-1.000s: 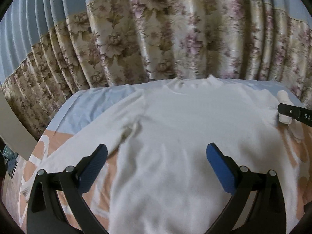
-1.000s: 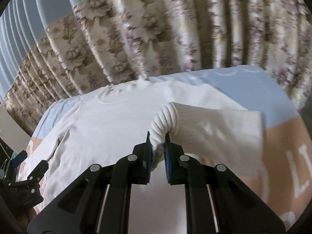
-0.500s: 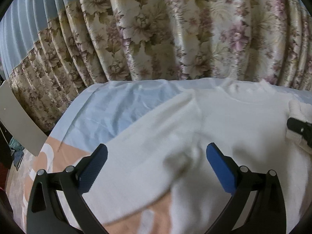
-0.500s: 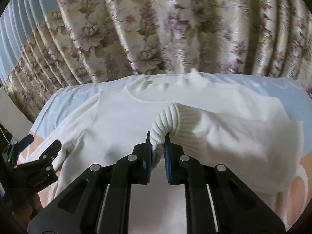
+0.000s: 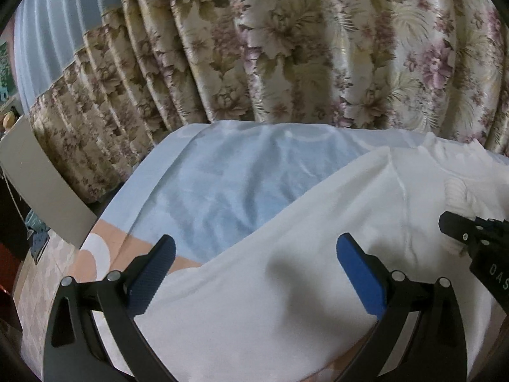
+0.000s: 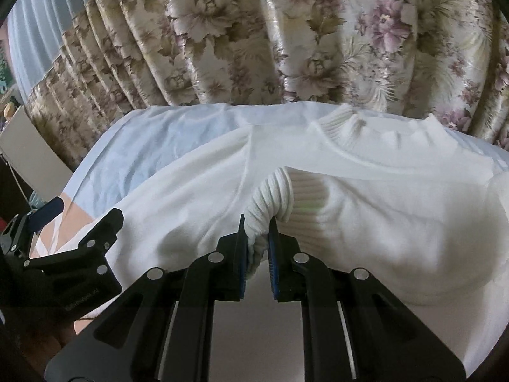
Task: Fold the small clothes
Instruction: 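Carry the held sleeve across the sweater body and open the right gripper, then move the left gripper to the other sleeve's ribbed cuff and grasp it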
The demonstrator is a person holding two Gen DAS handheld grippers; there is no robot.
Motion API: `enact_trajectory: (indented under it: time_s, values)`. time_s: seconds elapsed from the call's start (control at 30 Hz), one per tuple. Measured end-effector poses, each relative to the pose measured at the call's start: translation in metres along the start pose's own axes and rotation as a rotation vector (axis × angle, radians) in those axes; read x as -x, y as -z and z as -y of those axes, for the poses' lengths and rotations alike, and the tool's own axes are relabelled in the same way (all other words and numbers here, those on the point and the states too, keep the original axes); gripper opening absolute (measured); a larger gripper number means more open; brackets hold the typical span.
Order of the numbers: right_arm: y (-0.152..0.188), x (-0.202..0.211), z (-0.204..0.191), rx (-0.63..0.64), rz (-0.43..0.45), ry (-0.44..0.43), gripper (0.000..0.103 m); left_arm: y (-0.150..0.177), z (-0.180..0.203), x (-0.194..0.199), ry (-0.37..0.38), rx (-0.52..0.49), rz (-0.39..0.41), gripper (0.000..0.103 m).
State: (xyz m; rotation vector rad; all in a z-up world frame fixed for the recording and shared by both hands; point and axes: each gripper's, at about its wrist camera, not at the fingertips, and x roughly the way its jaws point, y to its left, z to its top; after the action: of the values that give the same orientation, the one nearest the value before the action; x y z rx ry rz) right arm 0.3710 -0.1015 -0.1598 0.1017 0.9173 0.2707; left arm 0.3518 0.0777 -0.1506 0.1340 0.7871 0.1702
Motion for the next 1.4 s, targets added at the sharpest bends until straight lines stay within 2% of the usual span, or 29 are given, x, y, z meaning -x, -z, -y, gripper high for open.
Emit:
enact_trajectory:
  time_s: [0.43,0.53,0.57,0.6,0.73,1.03,1.23,1.4]
  values:
    - [-0.015,-0.004,-0.011,-0.003,0.018,-0.077,0.014,-0.001,-0.002,0.004,-0.017,0.01,0.027,0.101]
    - [-0.016,-0.007,-0.017,-0.001,0.006,-0.099,0.022,0.0,-0.003,0.004,-0.017,-0.002,0.027,0.101]
    - [-0.016,-0.008,-0.02,0.006,0.002,-0.106,0.04,0.0,-0.004,0.003,-0.017,-0.002,0.024,0.101]
    - [-0.016,-0.007,-0.023,0.014,0.006,-0.11,0.052,0.001,-0.006,0.003,-0.017,0.002,0.021,0.101]
    - [-0.017,0.004,-0.027,0.021,0.043,-0.099,0.053,0.004,-0.011,0.003,-0.022,0.013,0.014,0.101]
    - [-0.013,0.039,-0.013,0.019,0.115,0.05,0.053,0.01,-0.01,0.018,-0.014,0.007,0.026,0.101]
    - [0.007,0.063,-0.007,0.017,0.125,0.177,0.053,0.024,-0.017,0.045,-0.015,0.016,0.034,0.101]
    - [0.035,0.087,-0.004,-0.001,0.128,0.246,0.053,0.047,-0.032,0.074,-0.019,0.027,0.046,0.101]
